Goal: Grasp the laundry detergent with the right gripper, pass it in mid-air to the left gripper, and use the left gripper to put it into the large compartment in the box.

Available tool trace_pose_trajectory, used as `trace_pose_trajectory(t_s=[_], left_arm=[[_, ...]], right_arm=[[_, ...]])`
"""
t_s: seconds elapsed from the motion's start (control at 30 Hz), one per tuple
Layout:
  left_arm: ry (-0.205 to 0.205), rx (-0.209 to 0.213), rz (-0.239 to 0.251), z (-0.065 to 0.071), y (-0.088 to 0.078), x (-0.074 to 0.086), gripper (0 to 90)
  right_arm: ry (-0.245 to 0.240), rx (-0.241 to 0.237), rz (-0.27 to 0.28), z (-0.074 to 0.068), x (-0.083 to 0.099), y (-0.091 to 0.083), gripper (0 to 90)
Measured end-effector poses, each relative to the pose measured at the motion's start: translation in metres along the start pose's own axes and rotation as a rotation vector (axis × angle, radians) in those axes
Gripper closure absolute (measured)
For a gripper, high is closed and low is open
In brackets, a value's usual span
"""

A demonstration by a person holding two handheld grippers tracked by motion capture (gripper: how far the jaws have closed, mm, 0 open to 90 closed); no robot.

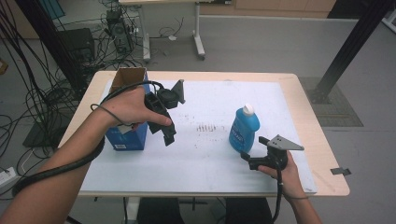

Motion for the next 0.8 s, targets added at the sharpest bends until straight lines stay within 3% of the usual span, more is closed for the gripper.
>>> trace_pose_trajectory(t_s=[0.4,0.8], left_arm=[[-0.002,-0.001,0.005,-0.001,-0.002,0.001,10.6],[-0.009,0.003,0.004,-0.004,0.0,0.002,10.6]], right_arm=[[-0.015,0.009,0.008,0.002,-0.001,0.014,1.8],[0.0,0.017,0.019,0.005,0.0,0.026,1.8]])
Point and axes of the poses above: each handheld gripper's, and its own axes: y roughly forward along the jaws, x roughly out of its underside, z roughly to its right, the point moved 1 cm from there along y, roughly forward along the jaws, and after that the axes turned 6 degrees about z, right-handed, at the moved point
